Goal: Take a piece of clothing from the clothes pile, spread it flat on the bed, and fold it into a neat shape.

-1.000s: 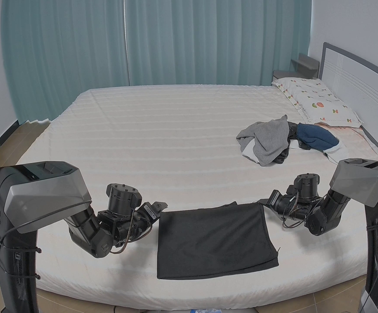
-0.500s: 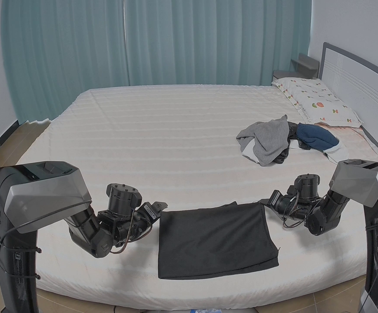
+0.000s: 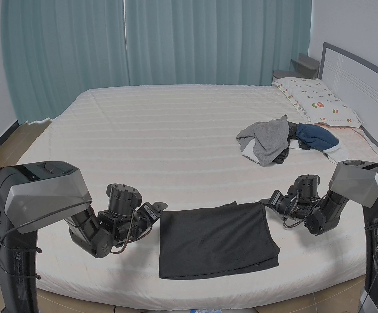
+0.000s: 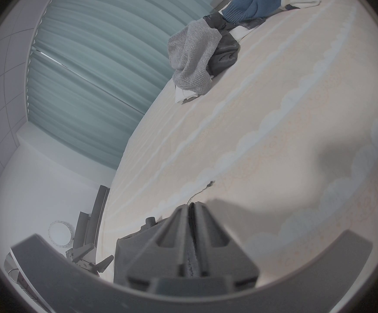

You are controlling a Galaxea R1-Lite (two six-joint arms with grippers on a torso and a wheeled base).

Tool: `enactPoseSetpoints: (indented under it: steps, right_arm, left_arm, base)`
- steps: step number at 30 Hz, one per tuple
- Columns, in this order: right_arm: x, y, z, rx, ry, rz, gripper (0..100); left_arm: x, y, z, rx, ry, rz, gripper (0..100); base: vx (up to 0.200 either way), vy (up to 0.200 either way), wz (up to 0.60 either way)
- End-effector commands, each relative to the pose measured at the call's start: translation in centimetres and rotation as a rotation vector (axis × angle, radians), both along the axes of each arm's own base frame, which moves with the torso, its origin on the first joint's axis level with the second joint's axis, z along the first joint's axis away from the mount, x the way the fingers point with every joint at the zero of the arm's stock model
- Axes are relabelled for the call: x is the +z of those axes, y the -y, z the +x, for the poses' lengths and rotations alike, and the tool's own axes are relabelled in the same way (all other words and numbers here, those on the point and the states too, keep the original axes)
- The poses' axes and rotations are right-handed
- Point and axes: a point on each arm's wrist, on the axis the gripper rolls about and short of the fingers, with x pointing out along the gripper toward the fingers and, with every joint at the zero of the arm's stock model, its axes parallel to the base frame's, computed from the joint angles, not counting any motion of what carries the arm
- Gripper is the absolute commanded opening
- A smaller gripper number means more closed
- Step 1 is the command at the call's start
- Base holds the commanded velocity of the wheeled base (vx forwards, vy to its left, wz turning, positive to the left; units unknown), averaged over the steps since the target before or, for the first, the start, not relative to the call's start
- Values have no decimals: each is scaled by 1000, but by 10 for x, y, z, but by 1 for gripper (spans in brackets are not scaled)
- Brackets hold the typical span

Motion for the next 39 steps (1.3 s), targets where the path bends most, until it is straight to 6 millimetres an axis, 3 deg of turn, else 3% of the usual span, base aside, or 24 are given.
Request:
enactPoseSetpoints:
  steps: [1, 11, 19, 32, 39]
  right_arm:
    - [1, 0, 0, 2, 3, 2, 100]
    - [7, 2, -14, -18, 19, 65, 100]
    - [8, 8, -15, -42, 20, 92, 100]
    - [8, 8, -14, -44, 17, 98, 100]
    - [10, 8, -13, -58, 7, 129, 100]
  left_arm:
    - [-1, 0, 0, 0, -2, 1, 100]
    - [-1, 1, 0, -1, -1, 0, 100]
    - [-1, 3, -1, -15, 2, 11, 100]
    - [-13, 18, -16, -225, 4, 99, 100]
    - [-15, 21, -14, -246, 14, 118, 100]
  base:
    - [0, 0, 0]
    - [0, 0, 0]
    - [-150, 0, 0]
    - [0, 0, 0]
    - [0, 0, 0]
